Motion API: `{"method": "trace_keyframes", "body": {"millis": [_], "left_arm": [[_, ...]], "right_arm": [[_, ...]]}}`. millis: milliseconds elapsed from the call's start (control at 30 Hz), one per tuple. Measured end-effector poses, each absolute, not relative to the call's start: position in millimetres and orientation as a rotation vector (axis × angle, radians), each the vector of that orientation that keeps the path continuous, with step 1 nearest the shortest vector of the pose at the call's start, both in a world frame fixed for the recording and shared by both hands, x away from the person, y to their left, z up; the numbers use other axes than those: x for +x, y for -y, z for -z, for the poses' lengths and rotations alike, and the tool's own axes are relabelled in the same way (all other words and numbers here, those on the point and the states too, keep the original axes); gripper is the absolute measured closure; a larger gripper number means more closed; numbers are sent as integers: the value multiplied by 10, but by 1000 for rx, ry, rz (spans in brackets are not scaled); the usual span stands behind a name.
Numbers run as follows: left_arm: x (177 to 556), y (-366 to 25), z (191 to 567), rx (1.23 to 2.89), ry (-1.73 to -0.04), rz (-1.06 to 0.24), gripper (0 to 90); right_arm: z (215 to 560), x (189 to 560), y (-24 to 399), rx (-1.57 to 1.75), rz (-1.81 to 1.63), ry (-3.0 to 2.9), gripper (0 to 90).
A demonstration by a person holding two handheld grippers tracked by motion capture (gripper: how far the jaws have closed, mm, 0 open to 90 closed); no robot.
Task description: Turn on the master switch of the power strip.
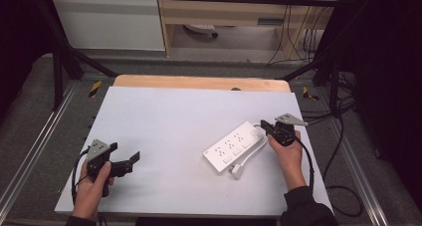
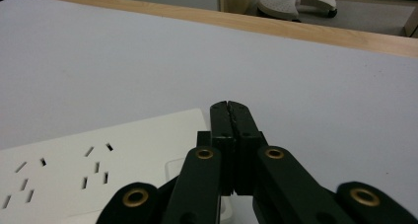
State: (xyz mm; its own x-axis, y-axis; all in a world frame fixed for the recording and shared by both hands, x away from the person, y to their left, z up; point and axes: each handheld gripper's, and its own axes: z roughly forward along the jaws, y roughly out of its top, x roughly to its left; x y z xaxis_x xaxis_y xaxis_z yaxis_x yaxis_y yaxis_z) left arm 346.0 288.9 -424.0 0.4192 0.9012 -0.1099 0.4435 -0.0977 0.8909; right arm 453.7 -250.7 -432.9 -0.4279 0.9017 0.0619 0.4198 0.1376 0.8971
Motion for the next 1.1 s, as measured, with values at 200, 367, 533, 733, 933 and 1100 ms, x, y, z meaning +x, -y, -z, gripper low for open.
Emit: {"method": "trace_keyframes", "body": {"millis": [200, 367, 533, 733, 933, 1100], "left_arm": [[3460, -2881, 4243, 1727, -1171, -593, 67], [3457, -2879, 4250, 1735, -1177, -590, 67], [3452, -2880, 4246, 1736, -1177, -591, 65], [3454, -2885, 4246, 1732, -1180, -591, 66], [3453, -2879, 4246, 1737, -1174, -587, 66], [3449, -2874, 4244, 1737, -1171, -585, 66]], "right_arm": [[4375, 4555, 2463, 1267, -1227, -1951, 900], [4391, 4519, 2406, 1256, -1211, -1983, 900], [4432, 4510, 2378, 1273, -1187, -2009, 900], [4429, 4507, 2379, 1277, -1202, -2009, 900], [4446, 4509, 2355, 1267, -1179, -2013, 900], [4455, 4507, 2338, 1264, -1170, -2023, 900]]}}
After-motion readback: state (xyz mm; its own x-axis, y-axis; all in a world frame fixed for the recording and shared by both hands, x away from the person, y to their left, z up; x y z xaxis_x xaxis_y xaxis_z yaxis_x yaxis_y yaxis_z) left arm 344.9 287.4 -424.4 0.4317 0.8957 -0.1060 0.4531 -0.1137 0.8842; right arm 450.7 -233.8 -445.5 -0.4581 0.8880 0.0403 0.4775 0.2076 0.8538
